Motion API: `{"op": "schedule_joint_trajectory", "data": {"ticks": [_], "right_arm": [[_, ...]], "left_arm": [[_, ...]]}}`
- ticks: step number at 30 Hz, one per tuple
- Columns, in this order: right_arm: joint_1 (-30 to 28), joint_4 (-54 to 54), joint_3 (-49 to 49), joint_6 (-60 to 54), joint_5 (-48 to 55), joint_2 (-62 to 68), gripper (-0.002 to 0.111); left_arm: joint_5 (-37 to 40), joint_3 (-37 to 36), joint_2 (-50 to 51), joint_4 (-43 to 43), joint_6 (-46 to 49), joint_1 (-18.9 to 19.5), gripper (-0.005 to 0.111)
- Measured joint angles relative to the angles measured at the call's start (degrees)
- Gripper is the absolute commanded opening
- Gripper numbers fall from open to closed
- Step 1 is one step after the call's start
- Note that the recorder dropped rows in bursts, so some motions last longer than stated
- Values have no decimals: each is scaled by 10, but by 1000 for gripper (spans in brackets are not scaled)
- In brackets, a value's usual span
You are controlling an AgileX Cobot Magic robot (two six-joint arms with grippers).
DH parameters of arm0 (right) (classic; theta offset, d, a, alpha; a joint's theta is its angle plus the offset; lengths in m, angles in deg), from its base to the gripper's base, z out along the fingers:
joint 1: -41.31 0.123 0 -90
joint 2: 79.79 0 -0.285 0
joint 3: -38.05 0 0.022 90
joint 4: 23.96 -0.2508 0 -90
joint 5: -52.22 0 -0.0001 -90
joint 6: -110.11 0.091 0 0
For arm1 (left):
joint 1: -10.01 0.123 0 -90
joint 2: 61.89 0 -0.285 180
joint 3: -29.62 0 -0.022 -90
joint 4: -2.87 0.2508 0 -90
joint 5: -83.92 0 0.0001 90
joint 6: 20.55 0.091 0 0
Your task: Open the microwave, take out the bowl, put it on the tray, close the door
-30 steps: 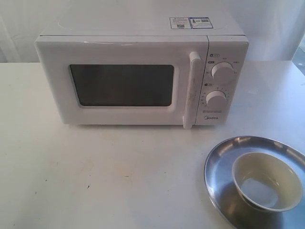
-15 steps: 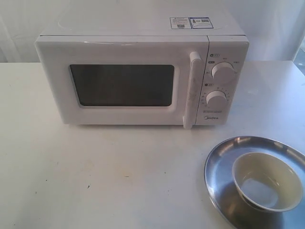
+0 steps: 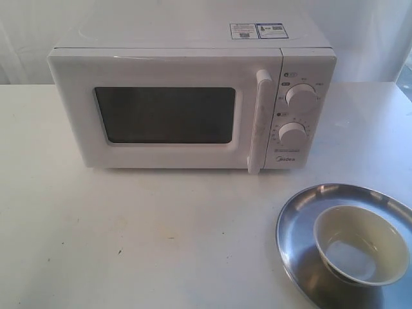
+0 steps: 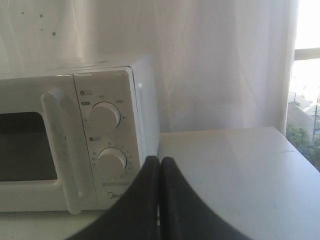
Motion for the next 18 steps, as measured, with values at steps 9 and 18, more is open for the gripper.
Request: {"op": "schedule_joint_trajectory", "data": {"ticks": [9, 18], "right_arm": [[0, -406, 13, -399, -31, 0, 0], [0, -736, 13, -757, 52, 0, 0]], "left_arm": [[0, 0, 0, 0, 0, 0, 0], [0, 0, 0, 0, 0, 0, 0]]}}
